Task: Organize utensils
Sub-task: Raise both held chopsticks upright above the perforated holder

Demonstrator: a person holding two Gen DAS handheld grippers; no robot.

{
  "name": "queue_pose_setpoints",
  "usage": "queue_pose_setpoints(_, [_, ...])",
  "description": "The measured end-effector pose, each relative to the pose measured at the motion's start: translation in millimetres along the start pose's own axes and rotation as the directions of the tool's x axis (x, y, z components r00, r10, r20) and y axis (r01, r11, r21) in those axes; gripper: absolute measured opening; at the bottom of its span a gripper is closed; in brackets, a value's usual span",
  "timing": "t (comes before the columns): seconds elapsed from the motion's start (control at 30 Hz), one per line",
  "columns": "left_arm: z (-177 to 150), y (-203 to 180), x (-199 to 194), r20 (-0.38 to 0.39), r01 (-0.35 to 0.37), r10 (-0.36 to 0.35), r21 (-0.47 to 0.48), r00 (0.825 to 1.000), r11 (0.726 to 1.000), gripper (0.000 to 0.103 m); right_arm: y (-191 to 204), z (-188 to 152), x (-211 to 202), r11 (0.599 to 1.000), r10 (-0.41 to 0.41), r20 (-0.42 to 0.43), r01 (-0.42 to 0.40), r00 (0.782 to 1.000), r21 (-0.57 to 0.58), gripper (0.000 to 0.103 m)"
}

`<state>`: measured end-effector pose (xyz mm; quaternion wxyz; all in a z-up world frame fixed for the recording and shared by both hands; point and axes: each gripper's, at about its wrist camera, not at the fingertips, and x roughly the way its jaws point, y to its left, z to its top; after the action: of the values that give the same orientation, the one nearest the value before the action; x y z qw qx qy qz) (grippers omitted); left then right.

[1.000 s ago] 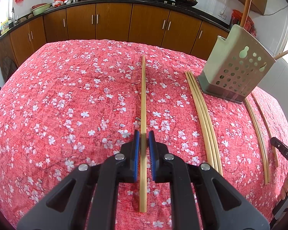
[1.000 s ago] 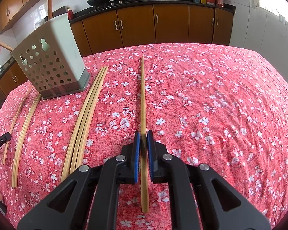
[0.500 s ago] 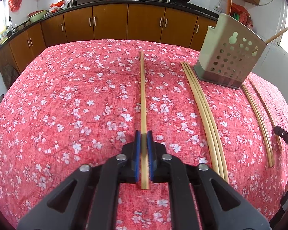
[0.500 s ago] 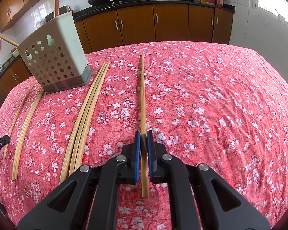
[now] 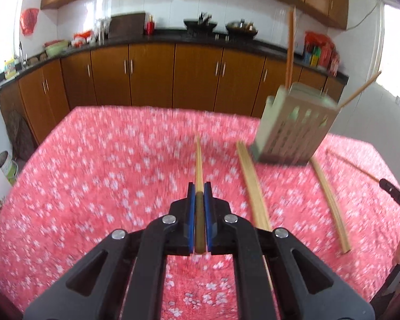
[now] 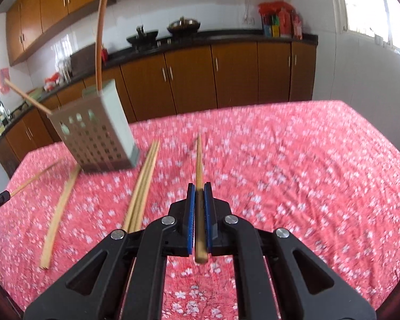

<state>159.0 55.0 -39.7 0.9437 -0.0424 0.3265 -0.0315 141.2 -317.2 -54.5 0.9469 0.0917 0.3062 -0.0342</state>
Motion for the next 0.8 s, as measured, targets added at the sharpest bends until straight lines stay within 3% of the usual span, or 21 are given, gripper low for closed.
queue_pose_setpoints(0.2, [35, -2, -36, 0.141, 0.027, -0.022, -0.032, 0.990, 0.999, 0.008, 1, 24, -24, 1.000, 0.006, 0.111, -0.006, 0.994, 0.003, 0.008])
queue_pose_setpoints(0.33, [53, 0, -48, 0.190, 0.038, -0.028, -0.047, 0.981, 0.998, 0.008, 3, 35, -31, 1.000, 0.006, 0.149, -0.005, 0.989, -0.006, 0.008])
queue_pose_setpoints(0.53, [73, -3, -58, 0.218, 0.039, -0.031, -0.034, 0.975, 0.999, 0.007, 7, 48, -43, 1.000, 0.018, 0.205, -0.015, 0.979, -0.015, 0.007])
queue_pose_setpoints(0.8, [99, -19, -90, 0.257, 0.084, -0.092, 0.043, 0.962, 0.996, 0.007, 20, 86, -80, 0.993, 0.114, 0.301, -0.111, 0.947, -0.027, 0.007])
